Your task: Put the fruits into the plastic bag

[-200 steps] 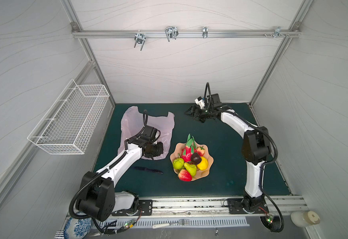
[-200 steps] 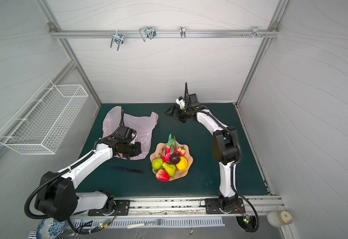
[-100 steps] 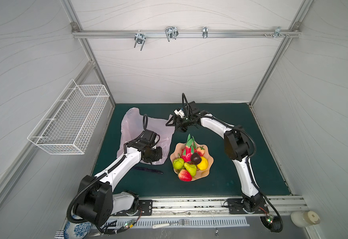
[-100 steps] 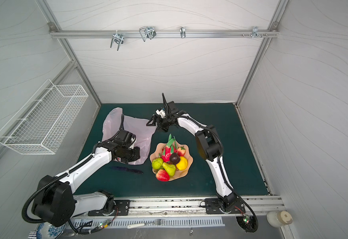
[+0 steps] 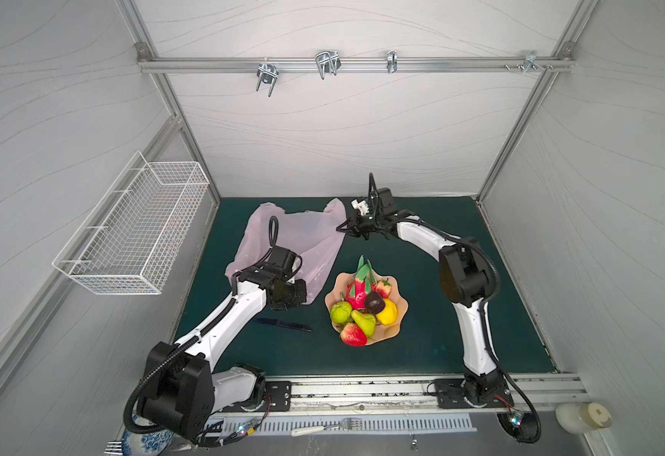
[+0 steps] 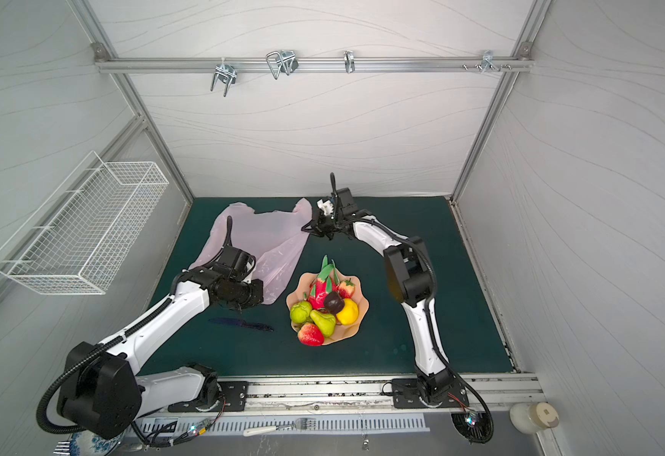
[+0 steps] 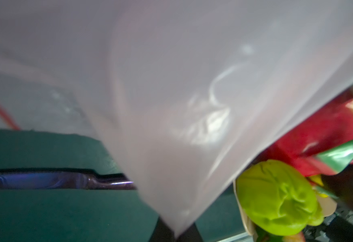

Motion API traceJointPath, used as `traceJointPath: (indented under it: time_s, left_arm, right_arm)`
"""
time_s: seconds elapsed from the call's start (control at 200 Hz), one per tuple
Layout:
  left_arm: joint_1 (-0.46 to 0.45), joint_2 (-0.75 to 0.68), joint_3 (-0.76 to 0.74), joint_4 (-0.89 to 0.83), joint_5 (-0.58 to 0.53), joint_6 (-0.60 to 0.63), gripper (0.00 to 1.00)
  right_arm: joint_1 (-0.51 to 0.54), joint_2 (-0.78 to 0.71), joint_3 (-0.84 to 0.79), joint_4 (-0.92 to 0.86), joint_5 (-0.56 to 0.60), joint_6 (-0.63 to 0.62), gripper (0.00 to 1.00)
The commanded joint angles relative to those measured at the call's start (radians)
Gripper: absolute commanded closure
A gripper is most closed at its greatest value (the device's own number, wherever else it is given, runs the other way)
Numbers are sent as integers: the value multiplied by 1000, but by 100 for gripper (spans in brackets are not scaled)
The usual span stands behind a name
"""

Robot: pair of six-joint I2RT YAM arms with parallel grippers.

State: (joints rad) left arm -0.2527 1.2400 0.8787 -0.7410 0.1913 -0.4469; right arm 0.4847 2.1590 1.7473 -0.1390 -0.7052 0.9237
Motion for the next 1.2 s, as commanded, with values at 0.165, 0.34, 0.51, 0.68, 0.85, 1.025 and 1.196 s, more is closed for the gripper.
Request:
traceJointPath:
  time_s: [0.165,0.34,0.51,0.68,0.85,1.025,1.196]
  left_arm:
    - [243,180,365,-59,-102,15,100]
    - [331,277,514,-75,-234,17,100]
    - [399,319,537,-81,-323,-31,98]
    - [418,316,614,-135,-359,-88,47]
    - [283,319,800,-187,-432,-60,37]
    - [155,417,1033,-232,-379,27,1]
    - [5,651,1366,-412,-329,152,1]
  right_arm:
    - [-37,-367,-356,301,188,216,100]
    - [64,-495,-608,376,378,360,100]
    - [203,-515,-698,382,546,420,99]
    - [297,-475,-704,397,557,557,52]
    - [329,-564,-667,215,428,509,26]
    - [300,-806,-671,-76,482,307,3]
    - [210,-1017,-672,-255,516,113,1]
